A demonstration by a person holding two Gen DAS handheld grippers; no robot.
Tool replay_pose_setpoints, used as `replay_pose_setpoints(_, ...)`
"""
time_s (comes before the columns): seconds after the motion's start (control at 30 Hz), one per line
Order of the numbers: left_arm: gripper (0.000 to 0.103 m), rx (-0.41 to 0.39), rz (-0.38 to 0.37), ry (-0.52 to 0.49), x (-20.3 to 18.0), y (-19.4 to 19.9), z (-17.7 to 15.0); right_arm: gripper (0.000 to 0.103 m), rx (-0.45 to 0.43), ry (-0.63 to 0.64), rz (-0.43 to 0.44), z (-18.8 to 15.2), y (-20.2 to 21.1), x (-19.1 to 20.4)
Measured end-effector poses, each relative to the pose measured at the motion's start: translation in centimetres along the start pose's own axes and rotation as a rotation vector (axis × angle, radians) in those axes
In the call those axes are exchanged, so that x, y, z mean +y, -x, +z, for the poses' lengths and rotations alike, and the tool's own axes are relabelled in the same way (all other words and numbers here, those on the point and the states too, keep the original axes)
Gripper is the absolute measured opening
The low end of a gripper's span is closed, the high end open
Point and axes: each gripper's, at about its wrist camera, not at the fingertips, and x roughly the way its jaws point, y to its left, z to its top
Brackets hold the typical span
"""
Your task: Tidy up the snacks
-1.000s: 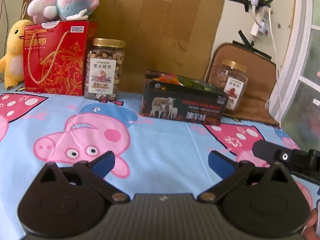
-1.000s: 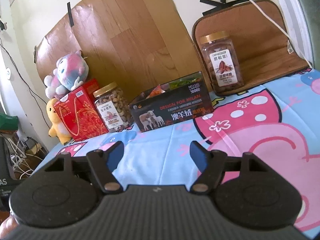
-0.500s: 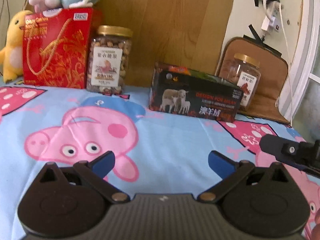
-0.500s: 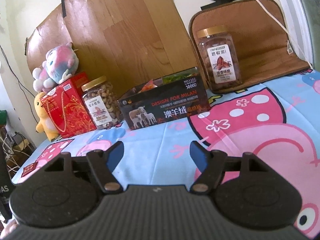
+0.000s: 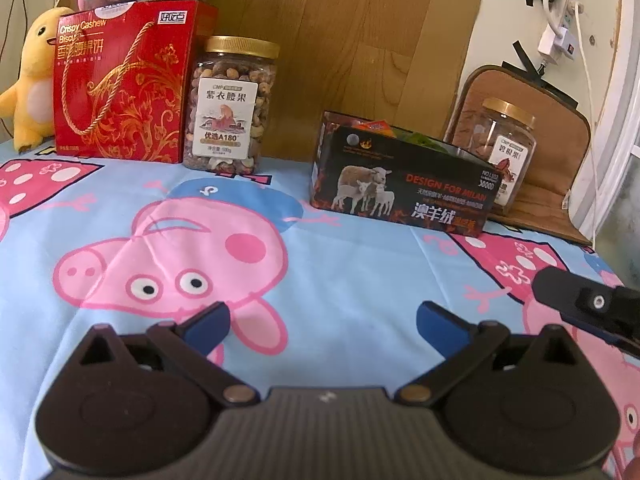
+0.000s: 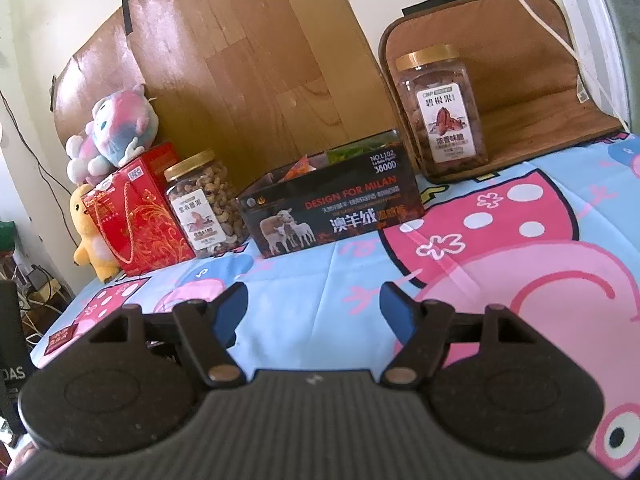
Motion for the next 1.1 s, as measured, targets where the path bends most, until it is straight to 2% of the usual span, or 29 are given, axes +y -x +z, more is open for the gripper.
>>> replay_pose_setpoints(0.33,0.103,-0.093,0.005,-0.037,-0.5,1.4,-0.4,0.075,-0.013,0.013,0.004,-0.1,0.9,0.5)
replay_pose_setpoints(0.77,0.103,-0.108,0.020,-0.050,-0.8,1.7,-0.5,0.076,-0.056,0.042,-0.004,-0.1,3.7,0.9)
replay_pose_setpoints(1.1,0.103,-0.136,0.021,-0.082,-1.2,2.1,-0.6,0.076,-0.055,0.035,-0.024,-0.1,4.7,1.1)
